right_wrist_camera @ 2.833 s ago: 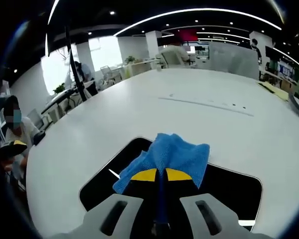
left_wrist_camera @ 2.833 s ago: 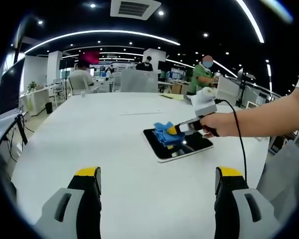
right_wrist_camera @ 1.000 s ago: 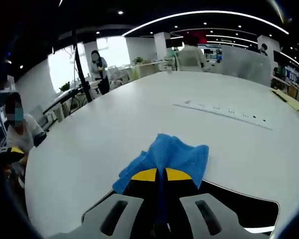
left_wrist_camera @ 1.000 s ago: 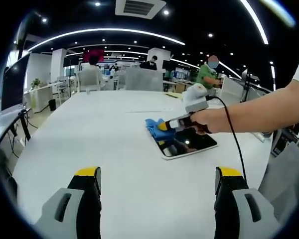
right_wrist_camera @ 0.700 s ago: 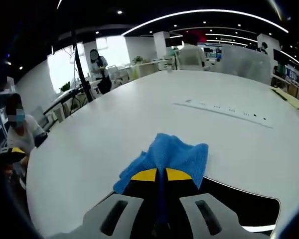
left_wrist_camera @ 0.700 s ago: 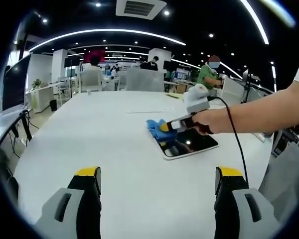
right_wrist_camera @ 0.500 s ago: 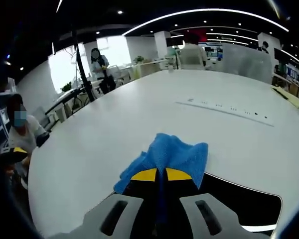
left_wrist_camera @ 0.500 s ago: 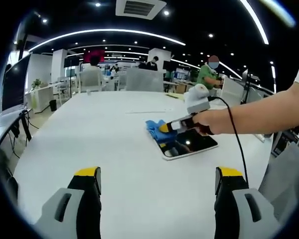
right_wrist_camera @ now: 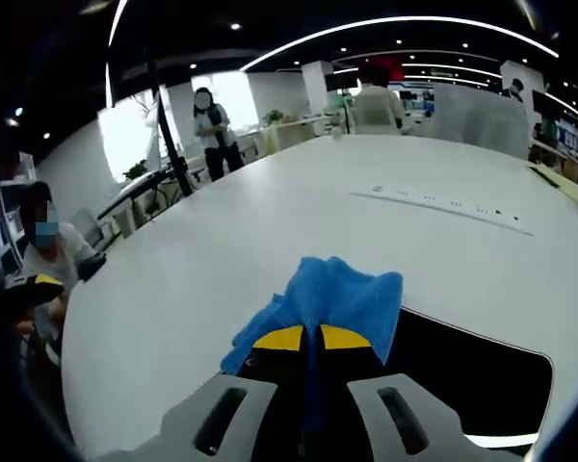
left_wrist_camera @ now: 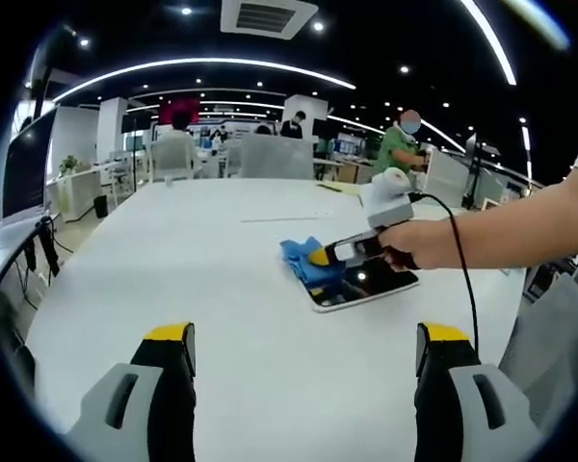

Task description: Wipe the mirror surface with the cleaning cloth until all visible marks leave the cleaned area.

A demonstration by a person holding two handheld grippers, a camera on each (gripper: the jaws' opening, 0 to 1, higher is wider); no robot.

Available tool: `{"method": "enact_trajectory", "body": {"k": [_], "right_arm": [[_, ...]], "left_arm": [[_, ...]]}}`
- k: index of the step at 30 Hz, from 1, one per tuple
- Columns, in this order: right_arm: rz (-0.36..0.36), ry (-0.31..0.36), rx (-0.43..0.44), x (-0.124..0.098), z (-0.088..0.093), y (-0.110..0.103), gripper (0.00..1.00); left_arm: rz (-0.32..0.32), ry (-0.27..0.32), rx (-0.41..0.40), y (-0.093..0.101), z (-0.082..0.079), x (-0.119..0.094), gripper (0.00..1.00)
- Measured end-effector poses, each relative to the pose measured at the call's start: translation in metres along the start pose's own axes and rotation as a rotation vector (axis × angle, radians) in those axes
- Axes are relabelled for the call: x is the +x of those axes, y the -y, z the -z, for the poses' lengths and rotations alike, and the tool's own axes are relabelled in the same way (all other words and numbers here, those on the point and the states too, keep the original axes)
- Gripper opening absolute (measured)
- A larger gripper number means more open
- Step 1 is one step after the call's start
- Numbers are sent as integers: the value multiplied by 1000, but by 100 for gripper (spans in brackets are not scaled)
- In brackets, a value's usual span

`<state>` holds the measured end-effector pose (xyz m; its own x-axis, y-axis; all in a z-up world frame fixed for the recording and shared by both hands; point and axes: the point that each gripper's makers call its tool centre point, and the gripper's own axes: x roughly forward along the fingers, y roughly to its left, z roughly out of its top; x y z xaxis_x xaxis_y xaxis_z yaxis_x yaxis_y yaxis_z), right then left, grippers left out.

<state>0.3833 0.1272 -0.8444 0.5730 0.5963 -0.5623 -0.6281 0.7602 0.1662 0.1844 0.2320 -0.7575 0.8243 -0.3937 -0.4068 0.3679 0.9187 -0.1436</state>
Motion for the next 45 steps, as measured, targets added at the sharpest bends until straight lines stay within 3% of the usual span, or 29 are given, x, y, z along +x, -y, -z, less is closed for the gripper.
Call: {"method": "enact_trajectory", "body": {"k": [45], "right_arm": [[-29,-8,0,-25,21,-28,0]], "left_arm": [[16,32,20,13,-13,-5,96]]}}
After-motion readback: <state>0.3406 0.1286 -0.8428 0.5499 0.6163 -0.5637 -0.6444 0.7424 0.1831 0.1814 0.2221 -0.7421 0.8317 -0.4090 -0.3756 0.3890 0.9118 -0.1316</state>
